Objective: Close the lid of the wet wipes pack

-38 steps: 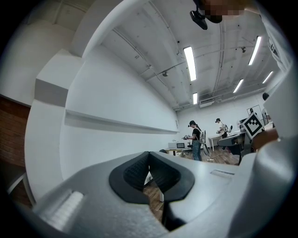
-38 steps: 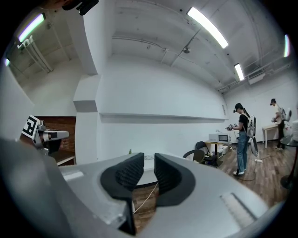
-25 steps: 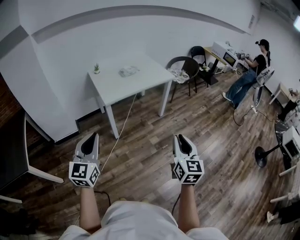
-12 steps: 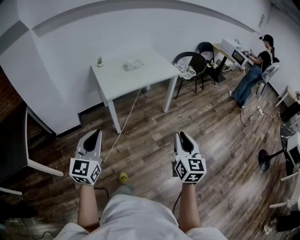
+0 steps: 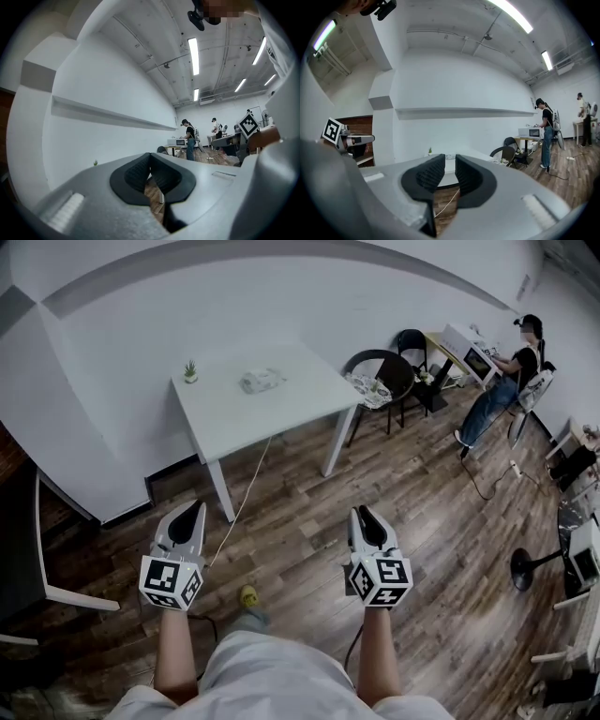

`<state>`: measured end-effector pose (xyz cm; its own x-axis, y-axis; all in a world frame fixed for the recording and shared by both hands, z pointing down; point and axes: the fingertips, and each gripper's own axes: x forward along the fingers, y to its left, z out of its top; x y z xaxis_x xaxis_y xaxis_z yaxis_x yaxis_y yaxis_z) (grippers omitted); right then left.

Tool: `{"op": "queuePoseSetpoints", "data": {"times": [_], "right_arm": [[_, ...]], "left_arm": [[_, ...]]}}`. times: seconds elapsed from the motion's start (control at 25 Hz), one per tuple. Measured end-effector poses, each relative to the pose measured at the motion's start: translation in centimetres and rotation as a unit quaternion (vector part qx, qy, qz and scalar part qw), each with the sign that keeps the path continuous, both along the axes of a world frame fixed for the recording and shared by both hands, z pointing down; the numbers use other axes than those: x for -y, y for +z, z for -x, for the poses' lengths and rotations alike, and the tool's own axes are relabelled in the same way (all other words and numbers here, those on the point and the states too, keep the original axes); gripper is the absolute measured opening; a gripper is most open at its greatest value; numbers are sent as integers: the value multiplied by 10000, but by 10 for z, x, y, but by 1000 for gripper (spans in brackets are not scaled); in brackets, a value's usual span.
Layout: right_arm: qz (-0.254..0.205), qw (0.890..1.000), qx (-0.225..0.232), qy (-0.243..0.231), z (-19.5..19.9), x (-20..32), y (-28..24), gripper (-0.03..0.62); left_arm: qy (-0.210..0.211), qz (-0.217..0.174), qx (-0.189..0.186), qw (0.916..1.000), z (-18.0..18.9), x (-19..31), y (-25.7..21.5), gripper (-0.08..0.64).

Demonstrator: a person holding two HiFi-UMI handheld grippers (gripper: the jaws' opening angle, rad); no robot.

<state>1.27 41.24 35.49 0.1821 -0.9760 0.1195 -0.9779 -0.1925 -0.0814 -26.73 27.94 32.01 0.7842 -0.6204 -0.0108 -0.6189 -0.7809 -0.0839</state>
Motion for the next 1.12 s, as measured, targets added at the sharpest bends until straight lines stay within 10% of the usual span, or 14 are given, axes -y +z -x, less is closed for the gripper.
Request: {"op": "queuePoseSetpoints", "data": {"times": [1.12], "right_arm": [[264, 9992, 101, 300, -68, 238, 22, 74]], "left_arm": [[318, 374, 86, 9988, -74, 252, 32, 6]]}}
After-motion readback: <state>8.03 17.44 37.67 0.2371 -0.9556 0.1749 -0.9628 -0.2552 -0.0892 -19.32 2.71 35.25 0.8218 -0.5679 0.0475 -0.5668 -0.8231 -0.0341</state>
